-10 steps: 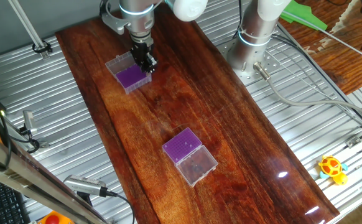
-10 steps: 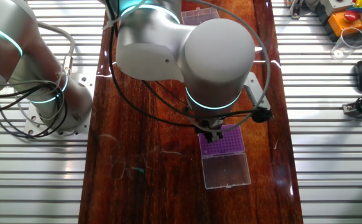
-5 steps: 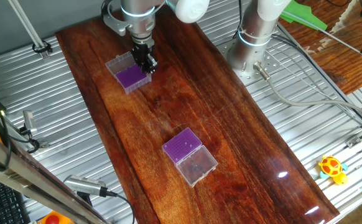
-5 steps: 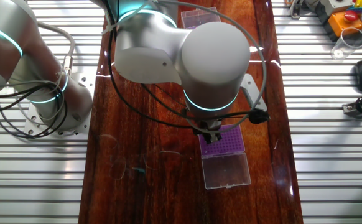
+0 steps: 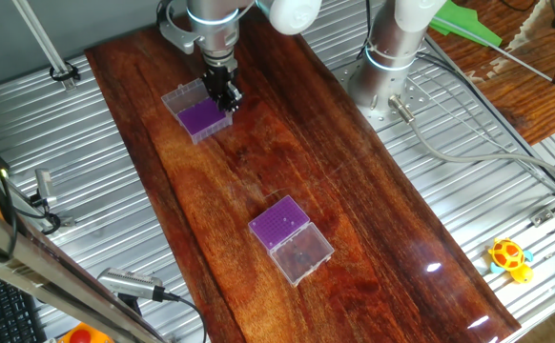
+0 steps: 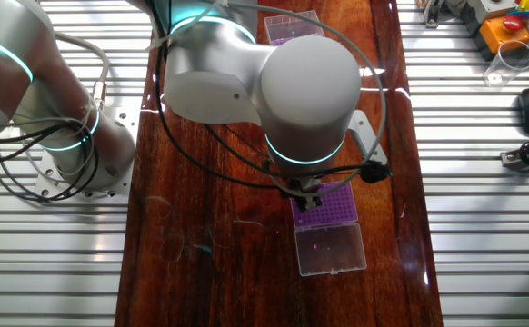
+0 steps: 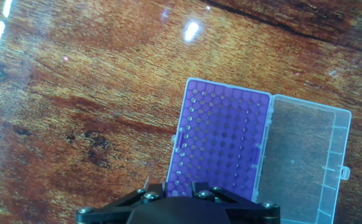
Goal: Transfer all small pipette tips from one holder to another
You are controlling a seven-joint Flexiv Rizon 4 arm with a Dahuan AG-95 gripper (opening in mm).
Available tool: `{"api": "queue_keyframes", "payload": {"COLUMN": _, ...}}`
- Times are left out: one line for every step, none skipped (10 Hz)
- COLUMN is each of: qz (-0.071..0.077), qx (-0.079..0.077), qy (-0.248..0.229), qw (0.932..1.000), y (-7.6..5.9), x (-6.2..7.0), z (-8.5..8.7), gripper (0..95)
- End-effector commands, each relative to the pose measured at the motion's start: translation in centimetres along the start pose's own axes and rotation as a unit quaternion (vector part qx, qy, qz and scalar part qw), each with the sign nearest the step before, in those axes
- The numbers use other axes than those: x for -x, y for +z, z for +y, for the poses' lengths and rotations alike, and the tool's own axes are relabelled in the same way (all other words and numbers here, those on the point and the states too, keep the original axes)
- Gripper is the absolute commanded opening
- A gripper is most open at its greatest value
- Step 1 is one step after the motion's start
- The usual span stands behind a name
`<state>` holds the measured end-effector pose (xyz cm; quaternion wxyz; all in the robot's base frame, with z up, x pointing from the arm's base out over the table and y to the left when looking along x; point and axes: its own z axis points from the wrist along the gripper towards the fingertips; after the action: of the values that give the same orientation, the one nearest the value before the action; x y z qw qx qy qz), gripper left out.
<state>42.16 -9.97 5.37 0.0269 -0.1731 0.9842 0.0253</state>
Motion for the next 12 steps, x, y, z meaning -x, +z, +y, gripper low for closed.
{"api": "queue_keyframes", "payload": {"qz": 0.000, "qx": -0.001, "qy": 0.000, "qw": 1.0000, "y": 0.0, "x": 0.0, "z": 0.0, "gripper": 19.0}}
{"api": "queue_keyframes", "payload": {"qz": 0.001, "qx": -0.002, "qy": 0.000, "qw": 1.0000, "y": 0.1, "x": 0.0, "z": 0.0, "gripper": 19.0}}
{"api": "queue_keyframes", "payload": {"qz": 0.000, "qx": -0.002, "qy": 0.000, "qw": 1.0000, "y": 0.2, "x": 0.0, "z": 0.0, "gripper": 19.0}}
{"api": "queue_keyframes", "payload": {"qz": 0.000, "qx": -0.002, "qy": 0.001, "qw": 1.0000, "y": 0.3, "x": 0.0, "z": 0.1, "gripper": 0.0}}
{"api": "queue_keyframes", "payload": {"qz": 0.001, "qx": -0.003, "qy": 0.003, "qw": 1.0000, "y": 0.3, "x": 0.0, "z": 0.1, "gripper": 0.0}}
{"api": "queue_keyframes", "payload": {"qz": 0.003, "qx": -0.007, "qy": 0.002, "qw": 1.0000, "y": 0.2, "x": 0.0, "z": 0.0, "gripper": 0.0}}
{"api": "queue_keyframes", "payload": {"qz": 0.003, "qx": -0.005, "qy": 0.002, "qw": 1.0000, "y": 0.2, "x": 0.0, "z": 0.0, "gripper": 0.0}}
{"api": "queue_keyframes", "payload": {"qz": 0.003, "qx": -0.006, "qy": 0.001, "qw": 1.0000, "y": 0.2, "x": 0.0, "z": 0.0, "gripper": 0.0}}
{"api": "queue_keyframes", "payload": {"qz": 0.003, "qx": -0.005, "qy": 0.000, "qw": 1.0000, "y": 0.1, "x": 0.0, "z": 0.0, "gripper": 0.0}}
{"api": "queue_keyframes", "payload": {"qz": 0.003, "qx": -0.004, "qy": -0.002, "qw": 1.0000, "y": -0.5, "x": 0.0, "z": -0.1, "gripper": 0.0}}
{"api": "queue_keyframes", "payload": {"qz": 0.004, "qx": -0.002, "qy": -0.003, "qw": 1.0000, "y": -1.0, "x": 0.0, "z": -0.1, "gripper": 0.0}}
{"api": "queue_keyframes", "payload": {"qz": 0.005, "qx": -0.001, "qy": -0.003, "qw": 1.0000, "y": -1.9, "x": 0.0, "z": -0.2, "gripper": 0.0}}
